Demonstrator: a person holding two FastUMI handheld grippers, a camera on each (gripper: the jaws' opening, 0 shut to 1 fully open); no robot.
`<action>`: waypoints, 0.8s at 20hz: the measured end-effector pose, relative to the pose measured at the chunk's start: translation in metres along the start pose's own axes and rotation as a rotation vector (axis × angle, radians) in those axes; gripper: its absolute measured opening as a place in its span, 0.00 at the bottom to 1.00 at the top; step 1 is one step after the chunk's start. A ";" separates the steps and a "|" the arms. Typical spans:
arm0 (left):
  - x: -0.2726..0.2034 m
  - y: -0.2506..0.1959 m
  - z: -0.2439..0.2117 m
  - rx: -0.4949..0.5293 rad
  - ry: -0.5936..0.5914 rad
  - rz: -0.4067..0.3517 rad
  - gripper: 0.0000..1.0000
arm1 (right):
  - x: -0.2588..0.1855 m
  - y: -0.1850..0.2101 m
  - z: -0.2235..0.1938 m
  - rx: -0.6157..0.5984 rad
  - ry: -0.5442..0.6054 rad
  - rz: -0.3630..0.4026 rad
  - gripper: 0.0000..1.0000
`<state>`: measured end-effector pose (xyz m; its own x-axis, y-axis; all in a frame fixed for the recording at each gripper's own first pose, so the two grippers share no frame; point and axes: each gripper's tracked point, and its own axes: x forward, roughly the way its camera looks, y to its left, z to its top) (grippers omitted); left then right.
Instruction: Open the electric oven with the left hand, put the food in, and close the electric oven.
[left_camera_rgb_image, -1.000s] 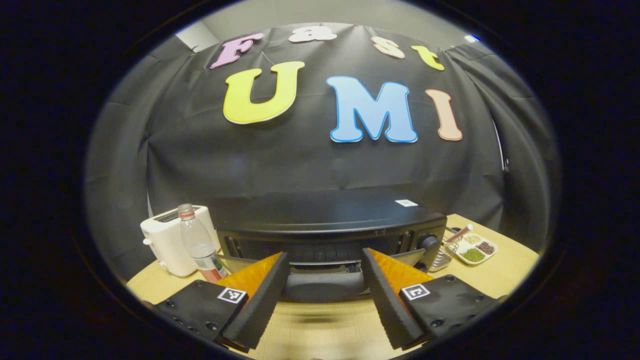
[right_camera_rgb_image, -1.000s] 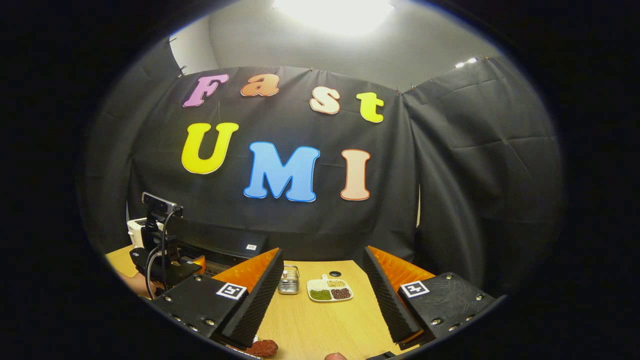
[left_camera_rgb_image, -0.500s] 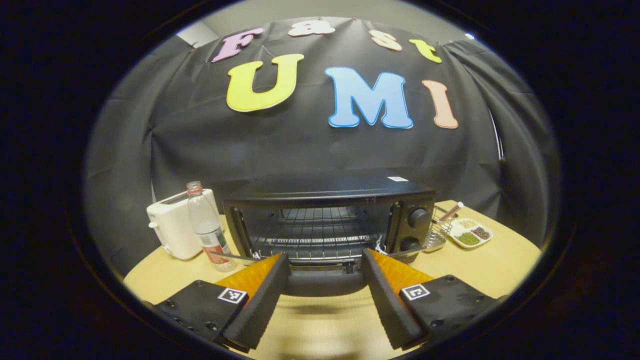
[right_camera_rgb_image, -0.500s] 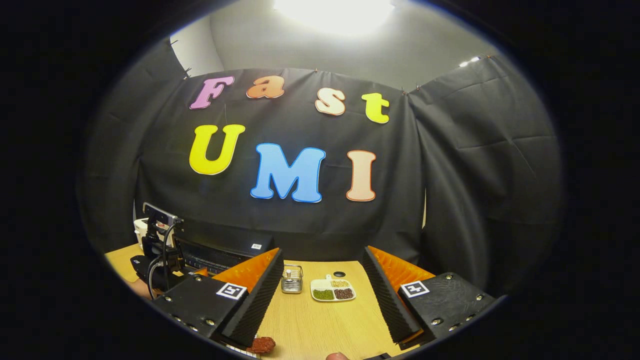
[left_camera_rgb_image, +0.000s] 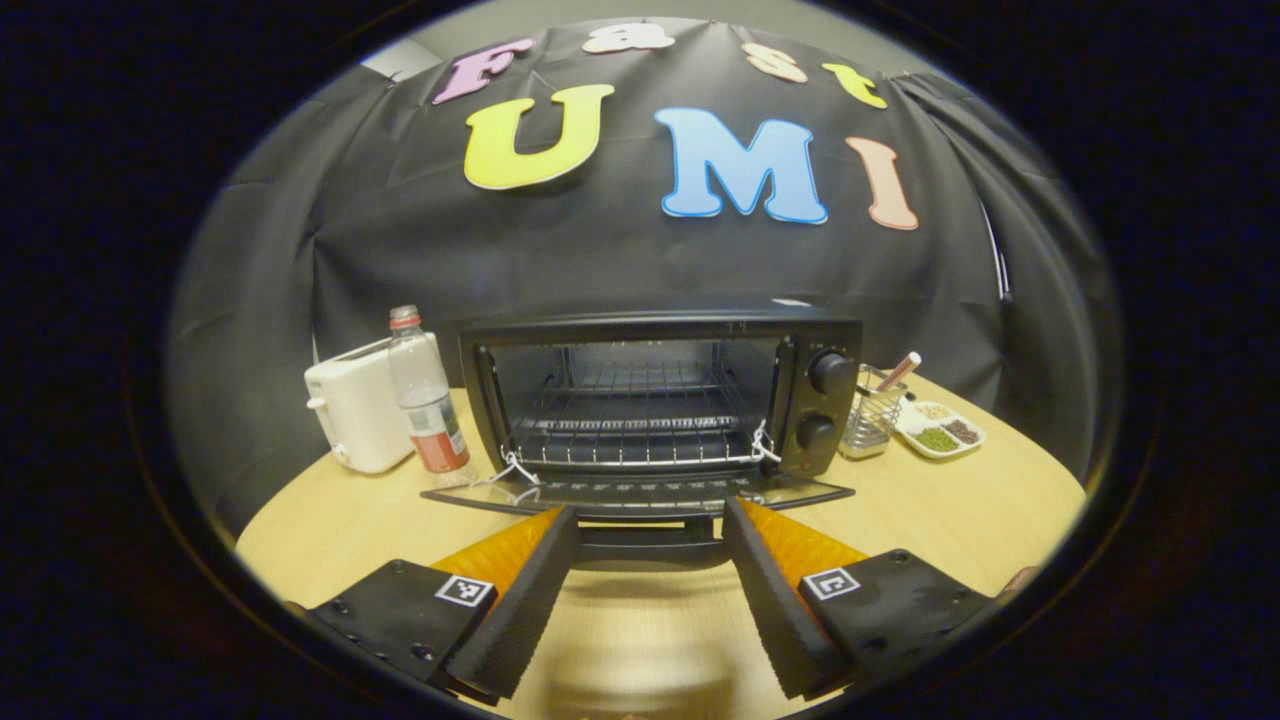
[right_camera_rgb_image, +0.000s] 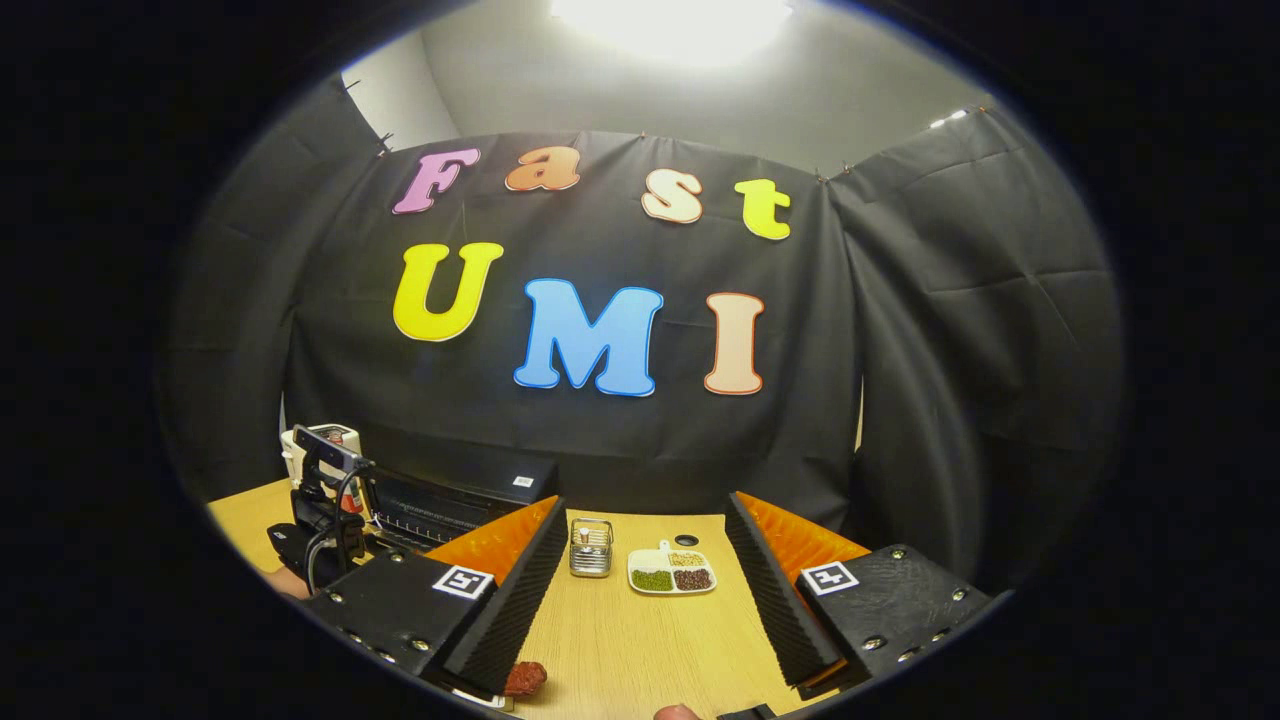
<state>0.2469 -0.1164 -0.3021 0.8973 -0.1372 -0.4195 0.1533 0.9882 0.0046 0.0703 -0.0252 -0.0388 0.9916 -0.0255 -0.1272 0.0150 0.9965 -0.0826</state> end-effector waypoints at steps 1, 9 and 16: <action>-0.001 0.000 -0.008 0.001 0.011 0.003 1.00 | 0.000 0.001 -0.001 -0.001 0.004 0.008 0.96; -0.015 0.001 -0.036 0.000 0.051 0.030 0.98 | -0.004 0.000 -0.004 0.007 0.032 0.050 0.96; -0.054 0.015 0.011 -0.013 -0.051 0.055 0.97 | -0.002 0.015 -0.006 0.035 0.027 0.114 0.96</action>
<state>0.2059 -0.0946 -0.2693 0.9244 -0.0855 -0.3718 0.0980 0.9951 0.0149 0.0676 -0.0112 -0.0459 0.9832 0.0865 -0.1606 -0.0928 0.9952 -0.0320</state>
